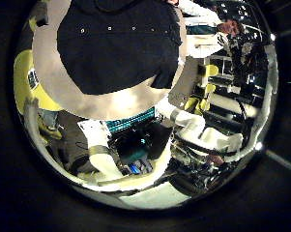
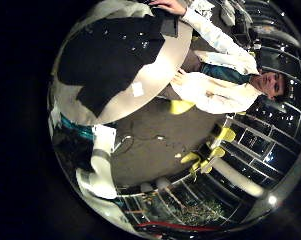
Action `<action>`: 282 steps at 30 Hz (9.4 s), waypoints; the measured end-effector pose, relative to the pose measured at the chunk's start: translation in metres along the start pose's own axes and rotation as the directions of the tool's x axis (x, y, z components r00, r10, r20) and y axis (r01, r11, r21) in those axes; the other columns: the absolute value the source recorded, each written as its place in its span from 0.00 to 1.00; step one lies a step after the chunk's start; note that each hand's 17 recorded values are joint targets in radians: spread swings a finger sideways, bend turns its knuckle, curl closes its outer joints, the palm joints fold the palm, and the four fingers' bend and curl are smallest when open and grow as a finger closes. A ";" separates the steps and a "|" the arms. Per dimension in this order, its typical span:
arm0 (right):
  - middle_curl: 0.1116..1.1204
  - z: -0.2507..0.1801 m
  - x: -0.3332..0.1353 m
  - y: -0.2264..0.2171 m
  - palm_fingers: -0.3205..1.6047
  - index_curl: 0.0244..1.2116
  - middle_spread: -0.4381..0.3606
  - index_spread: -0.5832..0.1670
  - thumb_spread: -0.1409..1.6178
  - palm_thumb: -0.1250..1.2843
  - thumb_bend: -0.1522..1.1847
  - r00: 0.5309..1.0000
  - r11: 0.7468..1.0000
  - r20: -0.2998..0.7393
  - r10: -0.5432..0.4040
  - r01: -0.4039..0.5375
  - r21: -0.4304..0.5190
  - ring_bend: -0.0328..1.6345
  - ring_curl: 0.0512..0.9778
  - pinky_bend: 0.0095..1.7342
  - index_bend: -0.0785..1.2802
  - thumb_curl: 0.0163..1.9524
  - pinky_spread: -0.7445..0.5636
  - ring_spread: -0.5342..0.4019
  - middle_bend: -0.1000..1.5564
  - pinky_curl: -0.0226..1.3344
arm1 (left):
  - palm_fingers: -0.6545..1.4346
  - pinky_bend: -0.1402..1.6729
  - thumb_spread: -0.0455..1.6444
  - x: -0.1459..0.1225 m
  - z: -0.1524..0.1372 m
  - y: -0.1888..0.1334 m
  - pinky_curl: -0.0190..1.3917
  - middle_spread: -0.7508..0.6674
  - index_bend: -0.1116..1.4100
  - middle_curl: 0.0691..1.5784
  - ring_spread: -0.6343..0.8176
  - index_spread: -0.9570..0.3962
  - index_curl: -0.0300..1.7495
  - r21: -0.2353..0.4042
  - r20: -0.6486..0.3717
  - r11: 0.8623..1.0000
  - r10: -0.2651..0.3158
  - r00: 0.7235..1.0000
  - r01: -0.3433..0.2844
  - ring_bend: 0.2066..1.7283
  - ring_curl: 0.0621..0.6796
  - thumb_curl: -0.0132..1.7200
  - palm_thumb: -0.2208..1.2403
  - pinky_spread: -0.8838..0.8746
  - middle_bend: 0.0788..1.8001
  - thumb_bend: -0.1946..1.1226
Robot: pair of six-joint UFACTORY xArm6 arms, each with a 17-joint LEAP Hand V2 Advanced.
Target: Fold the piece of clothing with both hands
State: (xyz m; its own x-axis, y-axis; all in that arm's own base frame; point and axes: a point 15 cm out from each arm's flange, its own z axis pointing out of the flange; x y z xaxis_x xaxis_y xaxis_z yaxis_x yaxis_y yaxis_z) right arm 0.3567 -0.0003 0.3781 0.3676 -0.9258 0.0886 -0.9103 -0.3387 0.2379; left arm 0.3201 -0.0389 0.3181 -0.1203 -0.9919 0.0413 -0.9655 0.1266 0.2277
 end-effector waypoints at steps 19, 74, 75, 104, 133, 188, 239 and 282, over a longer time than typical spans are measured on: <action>0.24 0.019 0.056 0.021 0.22 0.19 0.61 0.36 0.76 0.21 0.10 0.997 0.998 0.040 0.065 -0.065 -0.016 0.37 0.19 0.37 0.17 0.12 0.83 0.76 0.22 0.19 | 0.44 0.27 0.63 0.014 0.050 0.007 0.24 0.55 0.18 0.27 0.52 0.67 0.23 0.003 0.015 0.999 0.034 0.999 -0.034 0.36 0.19 0.17 0.20 0.65 0.10 0.13; 0.27 0.119 0.031 0.049 0.28 0.21 0.52 0.40 0.75 0.36 0.10 0.993 0.975 0.122 -0.005 0.032 -0.220 0.45 0.24 0.39 0.17 0.14 0.65 0.55 0.27 0.18 | 0.77 0.64 0.79 0.022 0.083 -0.068 0.44 0.14 0.32 0.61 0.11 0.25 0.59 0.107 0.292 0.975 0.158 0.943 -0.197 0.72 0.70 0.21 0.57 0.12 0.46 0.14; 0.27 0.130 0.028 0.047 0.27 0.21 0.52 0.41 0.74 0.36 0.10 0.992 0.974 0.124 -0.012 0.039 -0.224 0.44 0.24 0.39 0.17 0.14 0.66 0.54 0.26 0.18 | 0.76 0.64 0.79 0.021 0.083 -0.068 0.45 0.13 0.32 0.62 0.11 0.25 0.60 0.106 0.292 0.975 0.159 0.943 -0.197 0.72 0.71 0.21 0.57 0.12 0.46 0.14; 0.31 0.231 -0.030 -0.038 0.44 0.16 0.42 0.50 0.68 0.55 0.13 0.997 0.990 0.037 -0.074 0.078 -0.120 0.58 0.30 0.48 0.13 0.18 0.49 0.39 0.34 0.19 | 0.75 0.65 0.79 0.010 0.066 -0.063 0.47 0.08 0.22 0.70 0.11 0.22 0.81 0.093 0.294 0.978 0.153 0.943 -0.187 0.73 0.74 0.22 0.56 0.12 0.44 0.14; 0.81 0.153 0.014 -0.028 0.66 0.69 0.31 0.35 0.71 0.85 0.14 0.999 0.994 -0.003 0.038 -0.038 0.104 0.86 0.75 0.79 0.91 0.31 0.42 0.29 0.84 0.57 | 0.76 0.62 0.79 -0.003 0.054 0.000 0.48 0.06 0.20 0.72 0.11 0.27 0.87 0.000 0.276 0.976 0.211 0.938 -0.220 0.71 0.73 0.23 0.56 0.11 0.41 0.14; 0.75 0.075 -0.020 -0.328 0.69 0.80 0.37 0.40 0.71 0.73 0.08 0.992 0.919 0.122 0.041 -0.086 0.385 0.84 0.81 0.66 0.83 0.40 0.42 0.32 0.85 0.88 | 0.64 0.42 0.77 -0.103 0.076 -0.154 0.49 0.07 0.23 0.66 0.09 0.34 0.81 -0.145 0.086 0.989 0.027 0.996 -0.015 0.55 0.69 0.21 0.49 0.12 0.41 0.13; 0.33 0.163 0.044 -0.225 0.30 0.35 0.41 0.51 0.68 0.35 0.10 0.974 0.995 0.207 0.095 -0.091 -0.027 0.58 0.37 0.37 0.18 0.16 0.69 0.55 0.33 0.42 | 0.44 0.25 0.76 -0.122 0.075 -0.097 0.43 0.54 0.20 0.30 0.41 0.61 0.35 -0.021 0.022 0.996 -0.089 0.996 0.089 0.36 0.44 0.20 0.43 0.51 0.07 0.14; 0.65 0.047 0.104 -0.147 0.73 0.69 0.40 0.41 0.71 0.82 0.15 0.990 0.988 0.072 0.119 -0.126 0.093 0.87 0.66 0.69 0.84 0.37 0.41 0.35 0.86 0.74 | 0.47 0.22 0.77 -0.079 0.128 -0.102 0.37 0.52 0.20 0.25 0.43 0.61 0.29 -0.091 -0.020 0.996 -0.015 1.000 0.013 0.31 0.35 0.19 0.41 0.54 0.07 0.14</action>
State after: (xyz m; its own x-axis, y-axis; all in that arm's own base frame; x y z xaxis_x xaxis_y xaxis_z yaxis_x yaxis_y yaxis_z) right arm 0.5198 -0.0542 0.3069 0.2416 -0.9693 0.0462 -0.9630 -0.2336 0.1343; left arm 0.3982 0.0248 0.1671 -0.1017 -0.9932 0.0570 -0.9419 0.1146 0.3157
